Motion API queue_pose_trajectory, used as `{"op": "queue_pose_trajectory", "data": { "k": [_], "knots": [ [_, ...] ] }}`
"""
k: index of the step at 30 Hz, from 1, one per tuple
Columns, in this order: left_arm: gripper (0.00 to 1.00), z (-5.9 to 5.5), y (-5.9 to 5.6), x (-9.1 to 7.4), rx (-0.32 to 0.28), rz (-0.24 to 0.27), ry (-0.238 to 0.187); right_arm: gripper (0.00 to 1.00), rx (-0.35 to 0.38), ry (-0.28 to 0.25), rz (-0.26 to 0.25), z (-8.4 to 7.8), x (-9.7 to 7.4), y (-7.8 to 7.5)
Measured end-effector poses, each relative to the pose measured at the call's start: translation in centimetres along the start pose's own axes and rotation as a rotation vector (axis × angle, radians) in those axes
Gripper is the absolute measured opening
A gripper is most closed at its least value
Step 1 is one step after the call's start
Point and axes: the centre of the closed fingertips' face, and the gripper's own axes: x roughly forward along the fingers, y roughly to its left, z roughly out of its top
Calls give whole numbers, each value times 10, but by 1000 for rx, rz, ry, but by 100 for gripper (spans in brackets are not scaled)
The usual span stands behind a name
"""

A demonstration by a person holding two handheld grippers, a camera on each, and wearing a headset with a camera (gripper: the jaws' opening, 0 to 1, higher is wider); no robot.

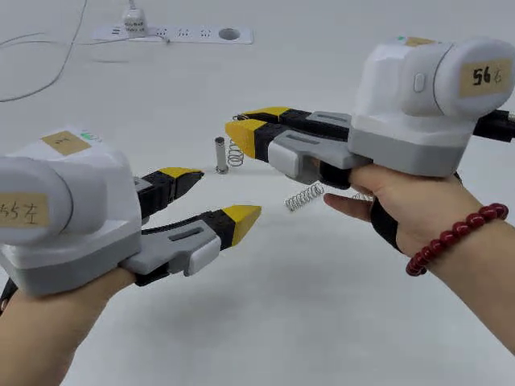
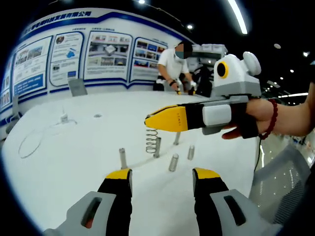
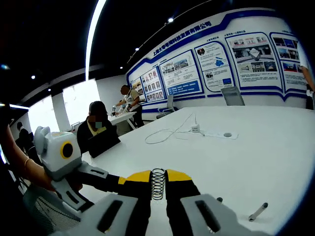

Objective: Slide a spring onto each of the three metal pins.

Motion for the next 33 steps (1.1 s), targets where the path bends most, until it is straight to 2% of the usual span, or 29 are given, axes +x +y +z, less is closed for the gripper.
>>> {"op": "queue_pose_trajectory", "data": {
  "k": [7, 10, 13, 16, 28, 33],
  "knots": [
    [57, -2, 0, 1, 22, 5, -7, 11, -36, -1, -15, 1, 13, -13],
    [60, -2, 1, 1, 30, 14, -18, 11, -72, -9, -23, 2, 18, -18],
    [61, -4, 3, 2, 47, 20, -9, 11, -112, -23, -29, 5, 26, -21],
    [64, -5, 4, 3, 36, 22, -12, 11, -129, -34, -24, 7, 32, -23],
    [77, -7, 6, 6, 18, 24, -20, 11, -140, 2, -39, -4, 50, -34],
    [80, -8, 6, 7, 19, 22, -17, 11, -145, 10, -43, -6, 56, -37]
  ]
}}
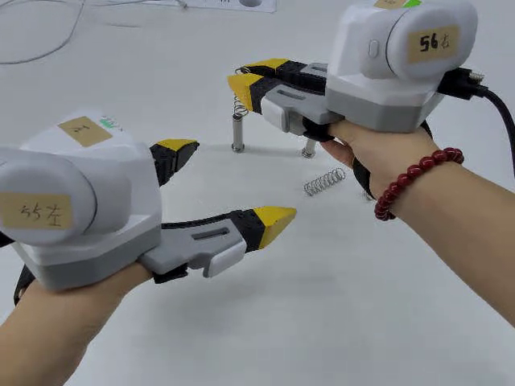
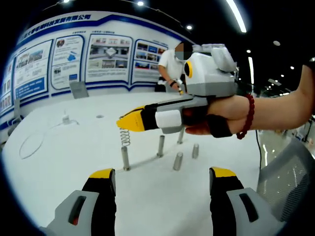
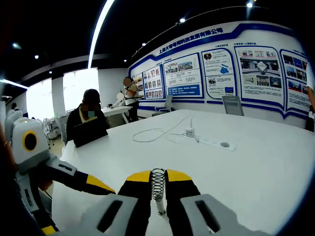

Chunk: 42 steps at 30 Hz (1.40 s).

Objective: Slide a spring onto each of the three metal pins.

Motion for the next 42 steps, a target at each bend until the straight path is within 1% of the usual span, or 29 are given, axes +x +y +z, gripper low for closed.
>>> {"op": "queue_pose_trajectory", "data": {
  "k": [7, 11, 13, 16, 20, 23, 28, 35, 38, 42],
  "knots": [
    [79, -3, 0, 0, -12, -4, 7, 11, -5, 23, -3, -8, 4, -1],
    [78, -4, 0, 0, -16, -5, 9, 11, -5, 18, 2, -7, 4, -1],
    [78, -4, 0, 0, -16, -5, 9, 11, -33, 26, 0, -9, 4, 0],
    [78, -5, -1, 0, -20, -8, 9, 11, -39, 25, 8, -11, 5, 3],
    [78, -6, -1, 0, -19, -8, 11, 11, -68, 41, 5, -15, 6, 4],
    [78, -6, -1, 0, -17, -7, 14, 11, -60, 54, -4, -20, 6, 3],
    [78, -7, 0, 0, -13, -4, 16, 11, -68, 71, -15, -25, 7, 3],
    [77, -8, -1, 0, -11, -3, 20, 11, -76, 99, -15, -34, 9, 5],
    [77, -5, 0, 0, -20, 0, 4, 11, -77, 108, -13, -37, 10, 5],
    [76, -4, 2, -1, -18, 5, 5, 11, -78, 121, -14, -40, 11, 5]
  ]
}}
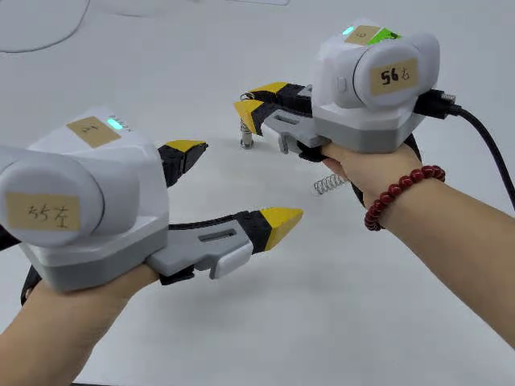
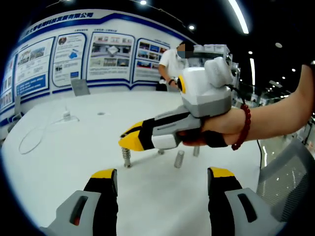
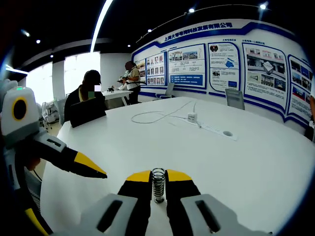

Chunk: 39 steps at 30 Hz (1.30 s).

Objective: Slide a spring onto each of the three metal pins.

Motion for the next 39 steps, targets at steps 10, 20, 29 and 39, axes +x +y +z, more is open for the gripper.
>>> {"op": "queue_pose_trajectory", "data": {
  "k": [10, 20, 29, 39],
  "knots": [
    [76, 0, 1, -1, -5, 6, 1, 11, 12, 51, -5, -15, 2, -1],
    [76, -1, 2, -1, -2, 10, 5, 12, 31, 78, -4, -23, 5, -3],
    [76, -2, 3, -2, 2, 13, 9, 19, 61, 67, -1, -18, 4, 0],
    [76, 3, 2, -2, 16, 13, 4, 28, 93, 37, 9, -1, -12, 3]
  ]
}}
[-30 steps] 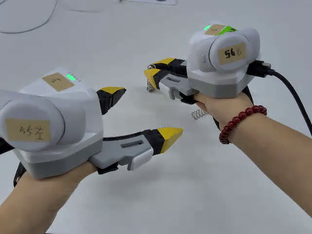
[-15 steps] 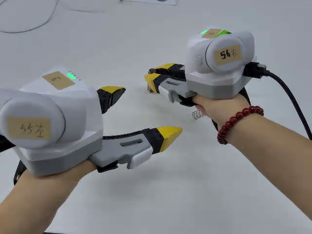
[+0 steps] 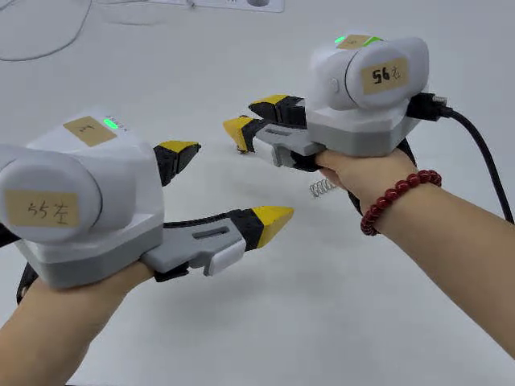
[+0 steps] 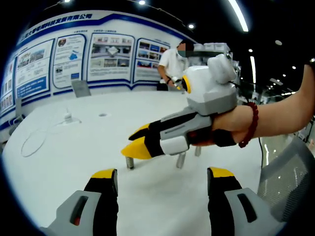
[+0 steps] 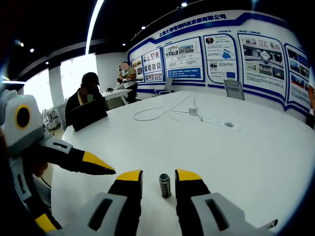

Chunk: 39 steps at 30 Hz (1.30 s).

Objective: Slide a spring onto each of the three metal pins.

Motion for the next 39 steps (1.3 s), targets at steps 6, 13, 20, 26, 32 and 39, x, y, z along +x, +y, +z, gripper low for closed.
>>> {"op": "queue_pose_trajectory", "data": {
  "k": [6, 13, 20, 26, 32, 39],
  "knots": [
    [76, 3, -1, -1, 12, -1, -1, 34, -11, 8, -15, 2, -14, -4],
    [76, 5, 1, -1, 28, 3, 4, 39, -36, 20, -54, 3, -37, -9],
    [76, 9, 3, -3, 33, 12, -2, 43, -33, 40, -90, -3, -58, -15],
    [76, 9, 0, -5, 36, 12, 0, 48, -22, 53, -128, -10, -73, -21],
    [76, 9, -1, -8, 42, 13, 7, 50, -22, 88, -149, -26, -85, -24],
    [76, 10, -1, -10, 34, 16, 6, 52, -5, 121, -162, -42, -93, -25]
  ]
}}
